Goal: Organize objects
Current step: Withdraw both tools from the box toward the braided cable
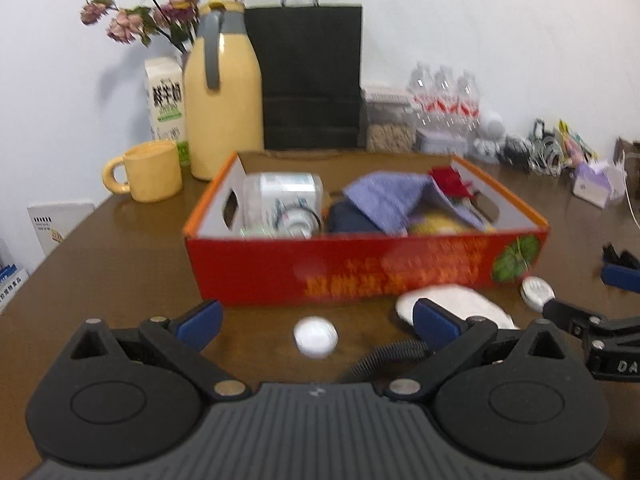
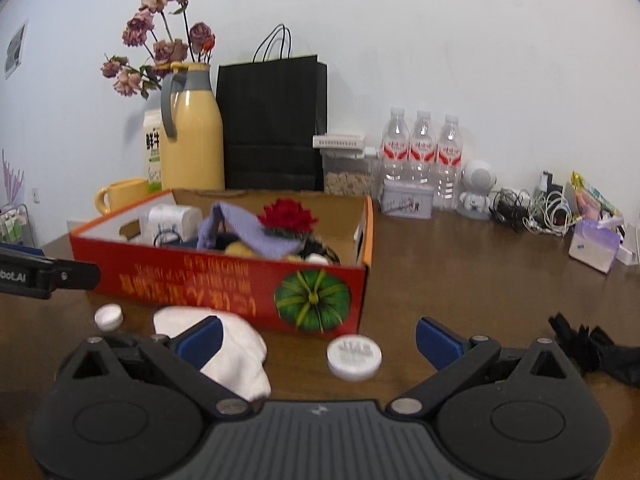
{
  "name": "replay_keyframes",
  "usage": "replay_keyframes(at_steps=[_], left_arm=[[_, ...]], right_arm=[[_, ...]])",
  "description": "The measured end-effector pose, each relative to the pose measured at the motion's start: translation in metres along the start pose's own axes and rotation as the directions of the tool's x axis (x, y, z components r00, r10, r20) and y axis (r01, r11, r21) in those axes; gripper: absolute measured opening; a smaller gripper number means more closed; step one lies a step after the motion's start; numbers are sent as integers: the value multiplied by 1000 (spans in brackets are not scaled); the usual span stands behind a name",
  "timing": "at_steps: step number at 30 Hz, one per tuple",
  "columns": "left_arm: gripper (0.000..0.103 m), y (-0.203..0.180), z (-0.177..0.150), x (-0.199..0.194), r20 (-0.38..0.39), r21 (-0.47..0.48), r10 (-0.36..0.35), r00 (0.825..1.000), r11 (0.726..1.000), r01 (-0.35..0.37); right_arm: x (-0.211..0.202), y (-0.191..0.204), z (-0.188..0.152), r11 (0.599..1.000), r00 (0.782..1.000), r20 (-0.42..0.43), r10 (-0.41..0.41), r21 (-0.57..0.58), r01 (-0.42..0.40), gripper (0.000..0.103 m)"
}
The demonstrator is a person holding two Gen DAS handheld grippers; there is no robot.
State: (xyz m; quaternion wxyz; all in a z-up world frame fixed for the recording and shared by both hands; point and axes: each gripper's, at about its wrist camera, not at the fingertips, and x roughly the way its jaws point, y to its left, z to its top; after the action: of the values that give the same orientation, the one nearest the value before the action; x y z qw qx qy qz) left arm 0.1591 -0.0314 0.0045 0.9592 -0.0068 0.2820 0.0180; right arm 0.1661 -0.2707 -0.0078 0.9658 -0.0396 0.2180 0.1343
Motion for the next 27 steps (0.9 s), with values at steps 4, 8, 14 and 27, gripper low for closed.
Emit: replay_keyframes(at_steps=[4,8,14,27], left_arm=[[103,-11,-12,1,-73,31,-30,997,999,32],[103,-19,-21,6,-168,44,-80,983,995,88],[103,-32,-25,16,-222,67,-107,969,990,124],[103,-40,-27,36,-200,90,-85,976,990,105]], right_arm=[[-1,-3,-6,1000,1000,-17,4,2,-4,103],[-2,-6,-7,1000,1000,-15,1,17,-1,103],[-2,-6,-6,1000,1000,-12,-4,18,5,103],[0,-8,-6,1000,1000,-20,-7,21,7,103]])
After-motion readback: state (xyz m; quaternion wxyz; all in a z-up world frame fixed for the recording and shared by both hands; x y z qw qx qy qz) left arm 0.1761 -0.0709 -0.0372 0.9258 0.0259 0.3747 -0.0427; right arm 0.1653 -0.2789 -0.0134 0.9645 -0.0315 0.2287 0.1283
